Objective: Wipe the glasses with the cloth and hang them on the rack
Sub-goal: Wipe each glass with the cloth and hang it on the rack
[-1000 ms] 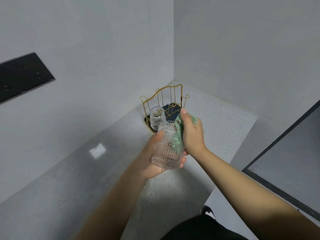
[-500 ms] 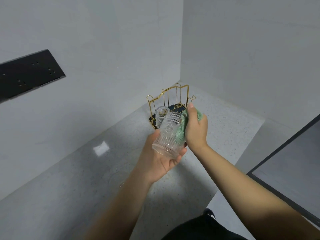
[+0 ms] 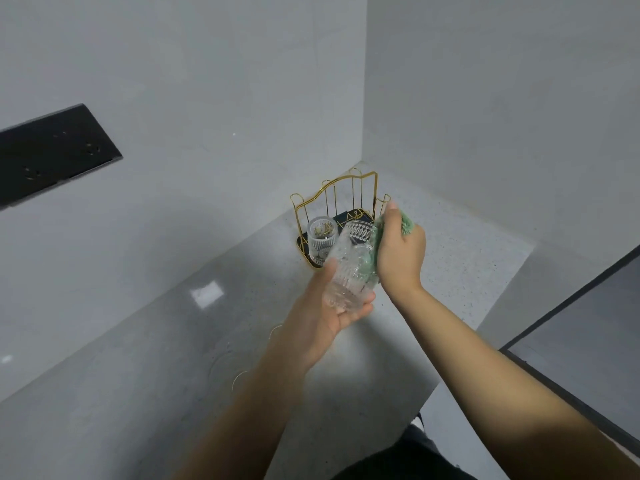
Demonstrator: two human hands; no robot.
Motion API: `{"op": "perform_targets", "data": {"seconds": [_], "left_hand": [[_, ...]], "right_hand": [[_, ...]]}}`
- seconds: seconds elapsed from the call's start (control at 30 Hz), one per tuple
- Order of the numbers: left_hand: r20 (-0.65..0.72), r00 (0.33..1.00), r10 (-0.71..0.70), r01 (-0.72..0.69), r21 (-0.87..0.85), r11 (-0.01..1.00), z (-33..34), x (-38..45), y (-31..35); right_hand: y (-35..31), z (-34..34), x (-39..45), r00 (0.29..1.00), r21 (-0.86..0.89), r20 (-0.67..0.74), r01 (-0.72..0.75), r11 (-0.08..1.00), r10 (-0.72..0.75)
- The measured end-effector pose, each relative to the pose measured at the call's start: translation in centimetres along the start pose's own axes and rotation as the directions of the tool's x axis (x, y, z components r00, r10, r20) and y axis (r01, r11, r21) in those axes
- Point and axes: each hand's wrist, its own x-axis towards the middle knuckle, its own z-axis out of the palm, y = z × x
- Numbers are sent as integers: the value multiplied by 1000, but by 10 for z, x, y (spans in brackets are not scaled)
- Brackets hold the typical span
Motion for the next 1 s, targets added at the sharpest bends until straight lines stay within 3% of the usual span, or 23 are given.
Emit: {"op": "perform_targets", "data": {"seconds": [0.07,0.13,0.2,0.27,0.3,0.37,0.43,0.5,0.53,0.57,0.63,0.7,0.77,0.83,0.87,0.93,1.0], "left_hand": [[-108,984,140,-119,177,977,3,13,-6],[-166,972,168,-132,211,969,5,27,-6],[-156,987,31,-33,-13,999,9,41,2],[-58,985,-160,137,-284,949,15,51,11],[-29,978,-204,184,-326,927,17,58,10],[-123,971,-206,177,-209,962,28,77,5],[-250,967,-53,61,23,998,39,96,-3],[-314,941,128,-37,282,959,41,106,-7],[-330,930,162,-51,321,946,41,113,-8],[-327,934,145,-51,277,959,42,117,-7],[-272,962,-17,6,-41,999,44,121,1],[-190,962,-195,120,-348,930,48,126,7],[-189,959,-212,132,-363,922,51,134,5],[-292,954,-75,15,-200,980,54,145,-3],[-337,941,41,-56,-37,998,54,148,-6],[-366,890,273,-96,434,896,51,157,-15],[-373,850,373,-68,624,779,47,161,-20]], "right_hand": [[4,1,13,1000,-53,-18,-5,999,4],[10,1,24,1000,-47,7,-22,999,22],[19,1,37,998,26,60,-37,999,35],[25,0,51,995,66,103,-23,998,16],[28,0,59,993,66,117,-10,998,2],[36,0,81,994,38,112,-2,999,-2],[44,0,102,995,-37,101,2,999,1],[50,2,112,993,-103,119,14,995,-2],[54,3,119,989,-107,144,1,994,15],[57,3,124,985,-98,170,-17,995,33],[62,2,131,974,-10,215,-75,997,75],[66,2,140,968,83,236,-104,991,82],[70,6,149,971,88,226,-106,991,83],[76,10,158,973,32,202,-117,993,108],[79,12,161,974,-3,191,-126,992,125],[87,13,168,969,-35,173,-173,984,176],[91,14,171,961,-26,187,-205,978,206]]}}
